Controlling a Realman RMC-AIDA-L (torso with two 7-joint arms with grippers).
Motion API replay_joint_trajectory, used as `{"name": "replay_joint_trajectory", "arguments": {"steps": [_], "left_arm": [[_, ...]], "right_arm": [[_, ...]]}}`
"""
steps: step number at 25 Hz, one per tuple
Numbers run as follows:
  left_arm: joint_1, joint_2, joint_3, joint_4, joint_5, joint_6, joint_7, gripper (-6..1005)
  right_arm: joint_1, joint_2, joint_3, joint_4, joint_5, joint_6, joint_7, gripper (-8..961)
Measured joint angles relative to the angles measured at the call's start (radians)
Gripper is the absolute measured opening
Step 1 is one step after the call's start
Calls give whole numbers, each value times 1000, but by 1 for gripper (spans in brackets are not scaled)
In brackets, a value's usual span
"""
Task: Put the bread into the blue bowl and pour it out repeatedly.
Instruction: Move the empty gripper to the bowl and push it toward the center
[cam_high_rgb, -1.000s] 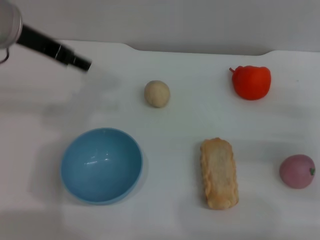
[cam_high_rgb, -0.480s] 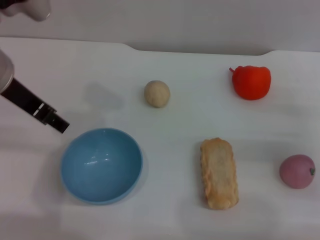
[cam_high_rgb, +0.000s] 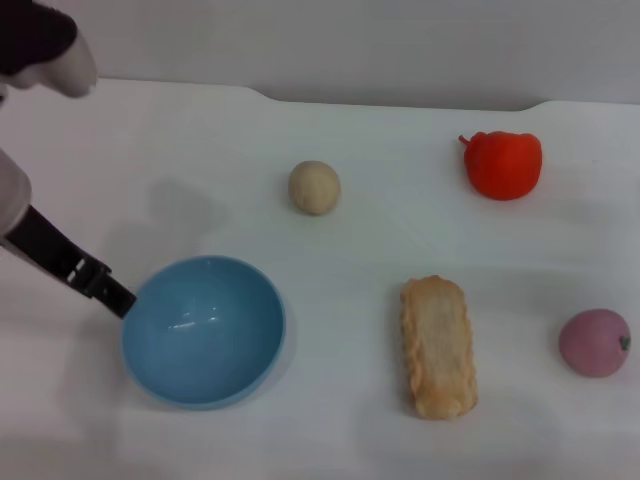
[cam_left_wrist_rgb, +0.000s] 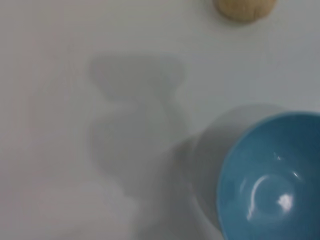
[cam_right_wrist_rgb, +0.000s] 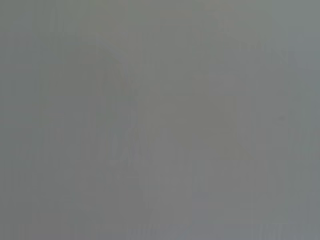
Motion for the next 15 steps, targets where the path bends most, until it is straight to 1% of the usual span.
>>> {"name": "replay_joint_trajectory", "arguments": {"steps": [4, 7, 11, 13, 15], "left_arm": [[-13, 0, 1, -67, -26, -22, -13, 872], [-36, 4, -4, -136, -76, -44, -20, 872], [-67, 5, 1, -225, -81, -83, -21, 872], [-75, 5, 2, -250, -80, -108, -20, 872], [-75, 5, 2, -250, -80, -108, -20, 872]], "right_arm": [[9, 0, 0, -1, -1, 26, 0, 523], [10, 0, 0, -1, -1, 31, 0, 522], [11, 0, 0, -1, -2, 31, 0, 520], [10, 0, 0, -1, -2, 31, 0, 519], [8, 0, 0, -2, -2, 31, 0, 518]]}}
